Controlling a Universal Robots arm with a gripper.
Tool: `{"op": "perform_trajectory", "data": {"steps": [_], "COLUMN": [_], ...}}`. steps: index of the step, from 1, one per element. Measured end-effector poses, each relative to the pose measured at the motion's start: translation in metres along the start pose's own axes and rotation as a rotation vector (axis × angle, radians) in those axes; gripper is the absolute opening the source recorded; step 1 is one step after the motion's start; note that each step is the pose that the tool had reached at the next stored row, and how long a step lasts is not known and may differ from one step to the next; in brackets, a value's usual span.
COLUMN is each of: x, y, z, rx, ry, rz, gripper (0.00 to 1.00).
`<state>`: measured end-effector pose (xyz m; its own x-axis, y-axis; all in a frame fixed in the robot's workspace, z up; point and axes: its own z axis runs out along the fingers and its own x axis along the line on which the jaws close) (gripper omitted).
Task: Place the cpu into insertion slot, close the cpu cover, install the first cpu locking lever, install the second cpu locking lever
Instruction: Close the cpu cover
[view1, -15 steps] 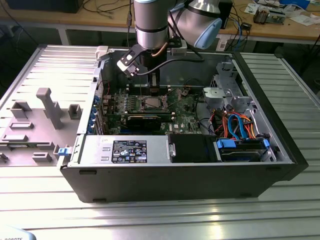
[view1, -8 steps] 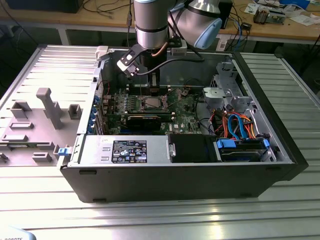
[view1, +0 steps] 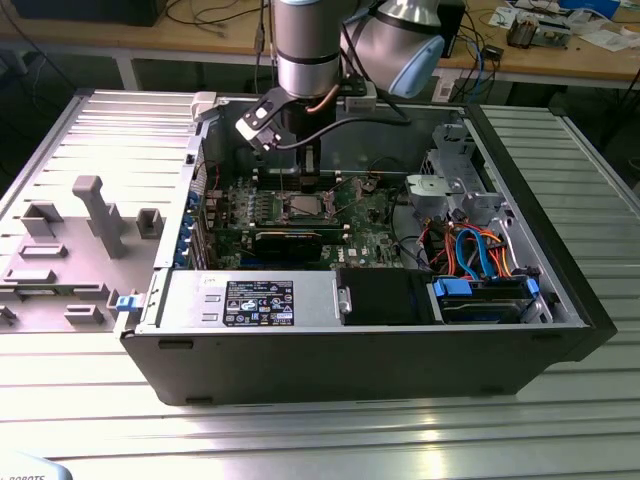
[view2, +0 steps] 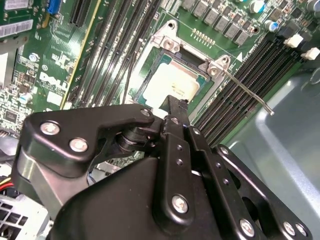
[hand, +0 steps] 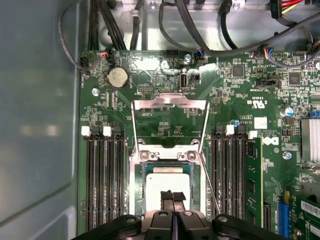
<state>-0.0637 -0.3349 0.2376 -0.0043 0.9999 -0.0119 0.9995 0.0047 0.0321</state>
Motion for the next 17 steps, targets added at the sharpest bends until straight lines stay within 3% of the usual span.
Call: {"op": "perform_trajectory", "data": {"steps": [2, 11, 17], "x": [0.0001, 0.0001, 0.0], "y": [0.0027, 0.0029, 0.0031], "z": [0.0002, -0.0005, -0.0097], "rx": [0.0229, 0.0238, 0.0285], "ry": [-0.0068, -0.0093, -0.0095], "rz": [-0.001, -0.001, -0.001], "gripper": [0.11, 0.11, 0.11]}}
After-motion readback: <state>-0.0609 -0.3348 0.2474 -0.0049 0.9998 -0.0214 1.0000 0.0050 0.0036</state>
